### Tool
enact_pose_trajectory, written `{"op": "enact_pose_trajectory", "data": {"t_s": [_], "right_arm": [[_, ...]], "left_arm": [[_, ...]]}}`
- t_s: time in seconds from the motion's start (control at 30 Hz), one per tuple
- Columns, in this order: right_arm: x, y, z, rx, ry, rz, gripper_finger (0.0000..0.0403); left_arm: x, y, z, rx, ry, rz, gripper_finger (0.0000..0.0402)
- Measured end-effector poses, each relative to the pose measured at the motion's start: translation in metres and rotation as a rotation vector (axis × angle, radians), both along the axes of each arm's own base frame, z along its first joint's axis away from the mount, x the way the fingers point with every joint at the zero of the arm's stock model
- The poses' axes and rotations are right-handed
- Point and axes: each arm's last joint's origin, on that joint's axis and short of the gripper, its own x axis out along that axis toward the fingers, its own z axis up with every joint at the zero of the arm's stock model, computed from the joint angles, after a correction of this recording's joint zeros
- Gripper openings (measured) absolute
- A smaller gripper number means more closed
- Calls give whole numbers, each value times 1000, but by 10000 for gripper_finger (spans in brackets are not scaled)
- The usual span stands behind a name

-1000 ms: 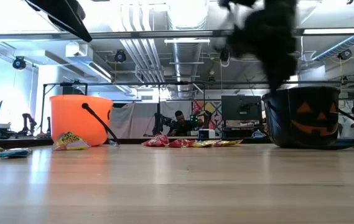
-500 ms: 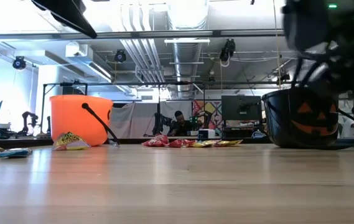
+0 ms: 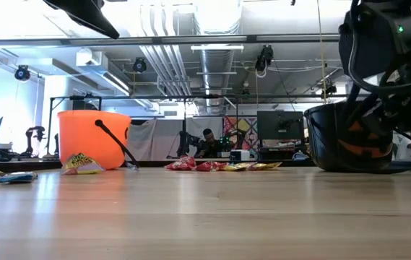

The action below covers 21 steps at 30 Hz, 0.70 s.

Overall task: Sort candy by brand, put in halloween buckets
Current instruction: Put the white chocolate bar into the orange bucket

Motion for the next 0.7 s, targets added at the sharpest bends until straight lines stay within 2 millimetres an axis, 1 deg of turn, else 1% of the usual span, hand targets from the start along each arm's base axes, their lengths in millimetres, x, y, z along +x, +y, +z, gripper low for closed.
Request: {"op": "enact_pose_trajectory", "data": {"t_s": [0.13,0.4,0.57,0.7], "right_arm": [[0,0,-4,-1,-23,-13,181],[0,-1,-4,-5,-32,-14,85],[0,-1,-3,-3,-38,-7,83],[4,0,5,-9,-80,-3,77]], "left_arm": [[1,1,1,31,-17,20,203],[1,1,2,45,-25,22,203],[2,1,2,45,-26,22,203],[2,1,2,44,-29,22,203]]}}
